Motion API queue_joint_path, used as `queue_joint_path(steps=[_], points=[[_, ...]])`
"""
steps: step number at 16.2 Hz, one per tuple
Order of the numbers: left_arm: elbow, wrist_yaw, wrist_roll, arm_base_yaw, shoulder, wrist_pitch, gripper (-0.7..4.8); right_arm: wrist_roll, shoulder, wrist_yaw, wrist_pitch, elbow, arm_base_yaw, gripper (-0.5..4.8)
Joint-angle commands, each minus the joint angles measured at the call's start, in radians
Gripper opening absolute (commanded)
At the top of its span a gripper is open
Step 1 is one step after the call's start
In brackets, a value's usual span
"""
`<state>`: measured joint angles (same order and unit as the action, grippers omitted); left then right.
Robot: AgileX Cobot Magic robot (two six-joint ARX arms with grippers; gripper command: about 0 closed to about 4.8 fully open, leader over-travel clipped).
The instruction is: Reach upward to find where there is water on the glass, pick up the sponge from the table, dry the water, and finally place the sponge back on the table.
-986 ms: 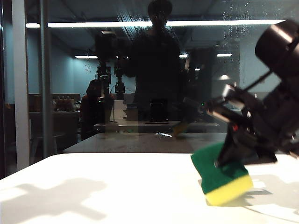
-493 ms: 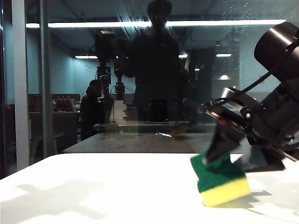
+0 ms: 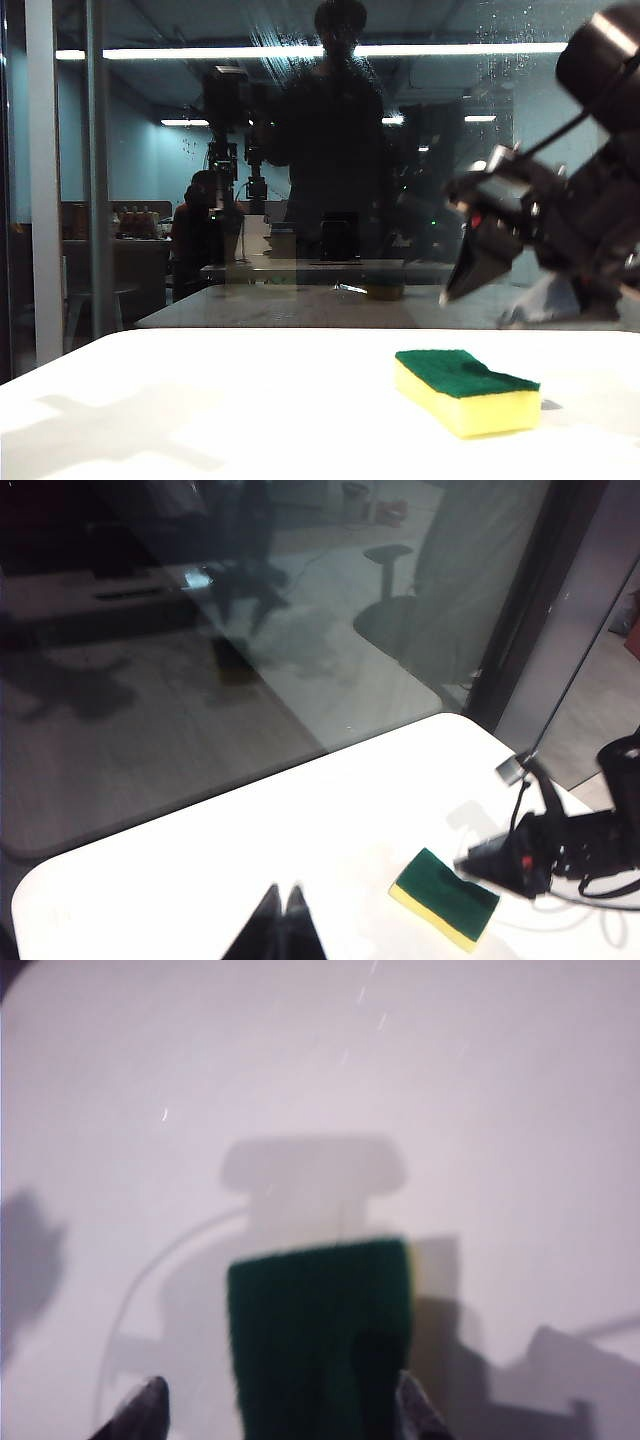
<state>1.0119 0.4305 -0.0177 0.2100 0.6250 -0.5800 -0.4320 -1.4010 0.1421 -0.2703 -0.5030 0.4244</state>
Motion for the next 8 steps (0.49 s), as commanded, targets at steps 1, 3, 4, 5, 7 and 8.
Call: queue_joint_path(steps=[1, 3, 4, 5, 7, 8], points=[[0.001, 0.000, 0.001, 0.001, -0.002, 0.012, -0.05, 0.064, 0.054, -0.080, 0.053, -0.008, 0.000, 1.80], [0.001, -0.025, -0.027, 0.000, -0.002, 0.013, -0.05, 0.124, 0.110, -0.180, 0.152, -0.007, 0.000, -0.02], [0.001, -0.062, -0.045, 0.000, -0.002, 0.013, -0.05, 0.132, 0.146, -0.254, 0.202, -0.007, 0.000, -0.03], [0.001, -0.086, -0.057, 0.000, -0.002, 0.013, -0.05, 0.147, 0.176, -0.288, 0.230, -0.007, -0.001, -0.03], [0.001, -0.143, -0.086, 0.000, -0.002, 0.014, -0.05, 0.209, 0.267, -0.329, 0.258, -0.007, -0.001, -0.03], [0.001, -0.160, -0.092, 0.000, -0.002, 0.014, -0.05, 0.229, 0.309, -0.332, 0.258, -0.007, -0.001, -0.03]])
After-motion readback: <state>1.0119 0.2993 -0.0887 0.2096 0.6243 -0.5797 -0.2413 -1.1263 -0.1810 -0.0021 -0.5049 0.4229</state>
